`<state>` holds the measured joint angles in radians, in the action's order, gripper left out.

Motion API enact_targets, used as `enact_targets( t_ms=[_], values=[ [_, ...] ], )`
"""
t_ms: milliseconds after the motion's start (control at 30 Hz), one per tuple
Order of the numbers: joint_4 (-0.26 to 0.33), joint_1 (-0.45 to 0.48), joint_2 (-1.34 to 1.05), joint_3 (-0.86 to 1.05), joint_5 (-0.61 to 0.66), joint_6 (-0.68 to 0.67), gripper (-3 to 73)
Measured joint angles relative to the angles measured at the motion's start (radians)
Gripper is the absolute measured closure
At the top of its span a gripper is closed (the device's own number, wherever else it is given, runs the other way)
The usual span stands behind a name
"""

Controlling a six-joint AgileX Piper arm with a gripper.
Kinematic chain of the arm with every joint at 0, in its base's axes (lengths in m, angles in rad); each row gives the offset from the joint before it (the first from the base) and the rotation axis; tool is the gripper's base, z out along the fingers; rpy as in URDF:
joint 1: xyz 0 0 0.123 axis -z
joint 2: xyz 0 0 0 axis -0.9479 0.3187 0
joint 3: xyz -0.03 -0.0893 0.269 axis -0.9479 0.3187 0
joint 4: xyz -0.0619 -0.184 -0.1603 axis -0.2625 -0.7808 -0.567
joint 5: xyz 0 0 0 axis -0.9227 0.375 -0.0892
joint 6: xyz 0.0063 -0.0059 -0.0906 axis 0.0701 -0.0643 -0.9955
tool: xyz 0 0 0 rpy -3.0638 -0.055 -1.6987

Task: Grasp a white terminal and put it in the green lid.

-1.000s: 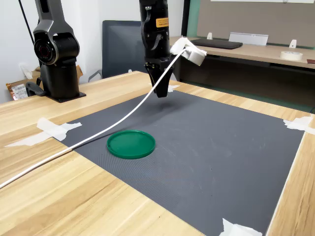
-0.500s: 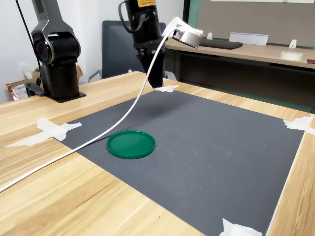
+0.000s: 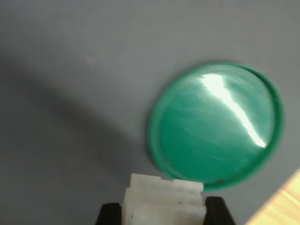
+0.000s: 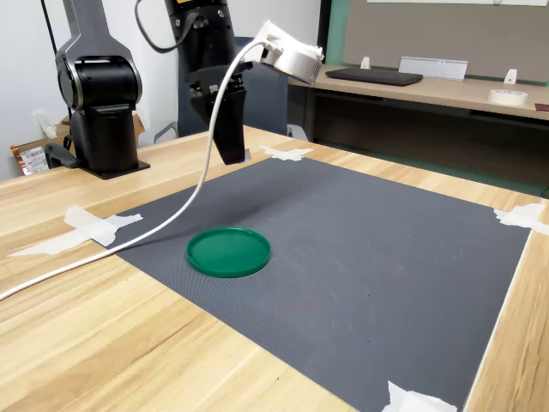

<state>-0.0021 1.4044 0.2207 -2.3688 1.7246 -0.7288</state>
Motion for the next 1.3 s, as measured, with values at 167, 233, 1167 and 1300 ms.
enact_targets(
  t_ms=[167,233,1167,1300],
  values=[
    [0.002,0.081,0.000,0.000,-0.051,-0.052,39.3],
    [0.003,0.106,0.008,0.000,-0.071,-0.062,39.3],
    [-0.018,0.129,0.374,-0.211,0.092,-0.036,39.3],
    [-0.021,0.129,0.389,-0.211,0.092,-0.047,39.3]
  ],
)
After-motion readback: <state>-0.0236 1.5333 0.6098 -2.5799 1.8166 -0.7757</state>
